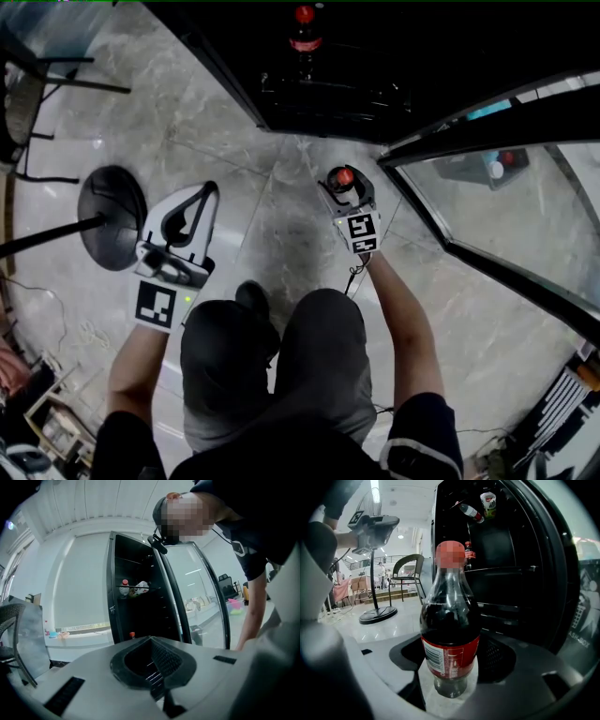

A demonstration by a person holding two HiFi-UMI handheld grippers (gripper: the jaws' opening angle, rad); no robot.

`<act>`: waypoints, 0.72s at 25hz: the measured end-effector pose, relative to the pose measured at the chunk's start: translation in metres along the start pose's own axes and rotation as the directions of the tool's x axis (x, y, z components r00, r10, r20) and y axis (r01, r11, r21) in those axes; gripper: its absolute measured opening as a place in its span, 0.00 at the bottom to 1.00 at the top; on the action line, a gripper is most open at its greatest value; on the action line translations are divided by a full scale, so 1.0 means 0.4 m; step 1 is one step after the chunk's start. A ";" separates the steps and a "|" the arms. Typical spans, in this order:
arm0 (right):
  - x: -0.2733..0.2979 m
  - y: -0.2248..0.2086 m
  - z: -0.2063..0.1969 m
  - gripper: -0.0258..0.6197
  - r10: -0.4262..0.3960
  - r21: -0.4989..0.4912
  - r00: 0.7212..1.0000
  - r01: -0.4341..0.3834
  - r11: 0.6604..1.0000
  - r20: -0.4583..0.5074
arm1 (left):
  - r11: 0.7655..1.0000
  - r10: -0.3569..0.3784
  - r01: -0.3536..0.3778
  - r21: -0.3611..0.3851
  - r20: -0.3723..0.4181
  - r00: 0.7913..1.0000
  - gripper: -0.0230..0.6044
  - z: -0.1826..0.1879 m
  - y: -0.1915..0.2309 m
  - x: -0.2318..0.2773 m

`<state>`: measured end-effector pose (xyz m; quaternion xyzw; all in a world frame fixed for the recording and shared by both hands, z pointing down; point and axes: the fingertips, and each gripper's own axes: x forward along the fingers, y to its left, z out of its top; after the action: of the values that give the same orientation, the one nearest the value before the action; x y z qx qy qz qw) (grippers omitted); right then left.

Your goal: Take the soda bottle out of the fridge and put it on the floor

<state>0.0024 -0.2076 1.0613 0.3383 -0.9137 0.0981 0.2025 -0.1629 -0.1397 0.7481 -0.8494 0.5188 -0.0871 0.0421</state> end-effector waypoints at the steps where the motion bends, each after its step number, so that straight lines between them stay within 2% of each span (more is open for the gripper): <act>1: 0.005 0.000 -0.009 0.53 -0.003 0.000 1.000 0.003 1.000 -0.001 | 1.000 -0.005 0.005 0.004 0.000 1.000 0.07 -0.005 -0.002 0.001; 6: 0.026 -0.003 -0.042 0.53 -0.014 0.000 1.000 0.014 1.000 -0.001 | 1.000 -0.023 0.023 0.015 -0.005 1.000 0.07 -0.029 -0.002 0.009; 13: 0.029 -0.018 -0.035 0.53 -0.046 0.001 0.998 0.046 0.999 0.050 | 0.999 -0.036 0.036 0.009 0.008 0.999 0.07 -0.042 -0.017 0.034; 18: 0.027 -0.010 -0.035 0.54 -0.035 -0.020 0.996 0.037 0.999 0.086 | 0.999 -0.048 0.048 0.006 0.002 0.999 0.07 -0.074 -0.022 0.054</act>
<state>0.0018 -0.2126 1.0790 0.3564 -0.9164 0.0698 0.1686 -0.1513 -0.1544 0.7807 -0.8617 0.4978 -0.0885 0.0430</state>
